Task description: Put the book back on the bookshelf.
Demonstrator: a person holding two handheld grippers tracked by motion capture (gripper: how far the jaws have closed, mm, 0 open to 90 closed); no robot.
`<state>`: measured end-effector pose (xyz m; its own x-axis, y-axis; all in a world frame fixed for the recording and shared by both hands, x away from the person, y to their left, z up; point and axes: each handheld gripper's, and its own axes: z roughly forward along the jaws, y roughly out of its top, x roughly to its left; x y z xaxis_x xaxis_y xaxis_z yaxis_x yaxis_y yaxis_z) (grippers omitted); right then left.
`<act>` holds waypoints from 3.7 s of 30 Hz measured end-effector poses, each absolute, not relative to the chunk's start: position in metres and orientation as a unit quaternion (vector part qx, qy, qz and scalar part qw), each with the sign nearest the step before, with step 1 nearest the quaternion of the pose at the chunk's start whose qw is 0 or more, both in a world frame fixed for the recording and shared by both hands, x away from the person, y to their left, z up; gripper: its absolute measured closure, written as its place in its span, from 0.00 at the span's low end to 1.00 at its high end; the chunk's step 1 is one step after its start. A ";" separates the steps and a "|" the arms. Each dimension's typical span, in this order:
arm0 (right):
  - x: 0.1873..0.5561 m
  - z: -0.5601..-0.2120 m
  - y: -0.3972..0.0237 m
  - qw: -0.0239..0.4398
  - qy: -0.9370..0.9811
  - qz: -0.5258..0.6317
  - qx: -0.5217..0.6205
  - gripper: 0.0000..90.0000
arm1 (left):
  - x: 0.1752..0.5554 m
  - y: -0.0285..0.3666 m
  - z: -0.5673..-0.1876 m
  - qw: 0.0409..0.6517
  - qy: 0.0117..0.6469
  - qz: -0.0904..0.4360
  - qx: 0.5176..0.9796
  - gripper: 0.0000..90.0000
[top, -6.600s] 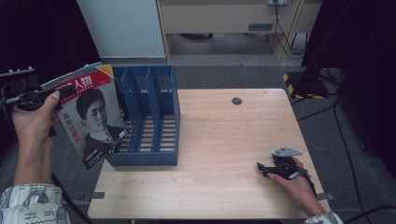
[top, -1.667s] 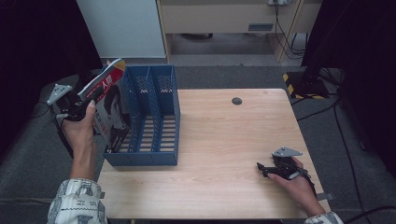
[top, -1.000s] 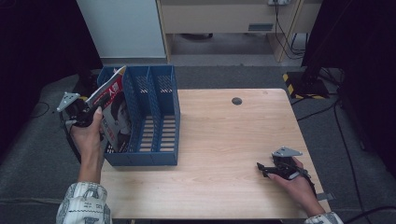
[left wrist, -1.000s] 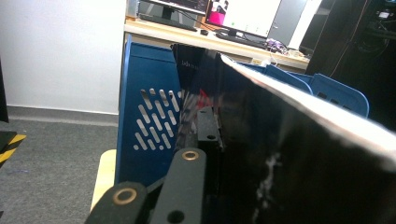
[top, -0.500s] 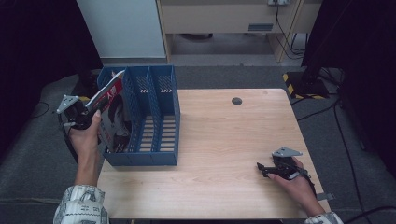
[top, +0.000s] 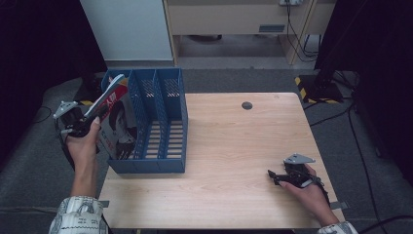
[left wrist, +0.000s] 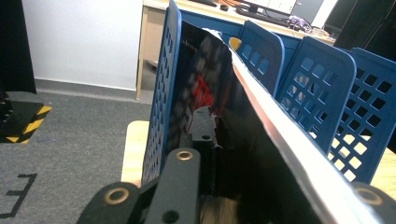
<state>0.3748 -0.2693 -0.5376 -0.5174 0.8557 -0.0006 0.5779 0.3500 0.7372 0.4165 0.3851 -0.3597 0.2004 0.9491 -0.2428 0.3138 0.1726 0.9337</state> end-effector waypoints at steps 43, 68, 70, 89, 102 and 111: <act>0.375 -0.538 -0.268 0.196 0.799 0.352 0.447 0.23 | 0.450 0.367 -0.312 0.357 0.555 0.373 0.652 0.60; 0.374 -0.538 -0.268 0.195 0.799 0.352 0.447 0.23 | 0.442 0.370 -0.314 0.381 0.569 0.336 0.647 0.96; 0.374 -0.538 -0.268 0.195 0.799 0.352 0.447 0.23 | 0.439 0.370 -0.314 0.384 0.560 0.346 0.648 0.96; 0.375 -0.538 -0.268 0.195 0.800 0.352 0.446 0.22 | 0.435 0.362 -0.317 0.435 0.540 0.385 0.609 0.96; 0.375 -0.538 -0.268 0.195 0.800 0.352 0.446 0.22 | 0.435 0.362 -0.333 0.455 0.539 0.387 0.594 0.96; 0.375 -0.538 -0.268 0.195 0.800 0.352 0.446 0.22 | 0.435 0.360 -0.335 0.453 0.535 0.391 0.596 0.96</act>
